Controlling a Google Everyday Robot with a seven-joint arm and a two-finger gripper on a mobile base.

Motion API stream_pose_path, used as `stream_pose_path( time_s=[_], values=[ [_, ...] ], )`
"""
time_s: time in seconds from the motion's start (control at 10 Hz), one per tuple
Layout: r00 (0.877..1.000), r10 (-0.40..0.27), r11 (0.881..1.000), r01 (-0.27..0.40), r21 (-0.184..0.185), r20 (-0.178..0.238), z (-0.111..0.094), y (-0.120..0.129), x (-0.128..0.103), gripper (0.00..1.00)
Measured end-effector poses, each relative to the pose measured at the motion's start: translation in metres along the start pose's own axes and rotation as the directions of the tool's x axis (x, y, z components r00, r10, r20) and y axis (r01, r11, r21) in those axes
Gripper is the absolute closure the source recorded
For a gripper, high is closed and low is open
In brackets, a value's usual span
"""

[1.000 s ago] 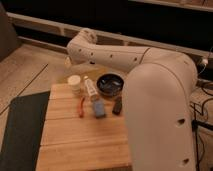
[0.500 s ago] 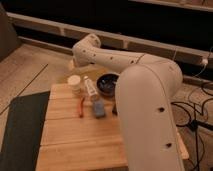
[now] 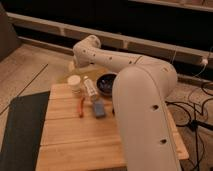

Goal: Place the ceramic cup in the ceramic bowl

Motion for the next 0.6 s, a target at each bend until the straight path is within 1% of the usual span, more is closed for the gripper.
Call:
stream_pose_path(
  time_s=[0.1, 0.6],
  values=[
    [1.0, -0.01, 1.0, 0.01, 0.01, -0.004, 0.003, -0.001, 0.001, 0.35],
    [0.996, -0.065, 0.996, 0.068, 0.053, -0.055, 0.026, 0.0, 0.012, 0.35]
  ],
)
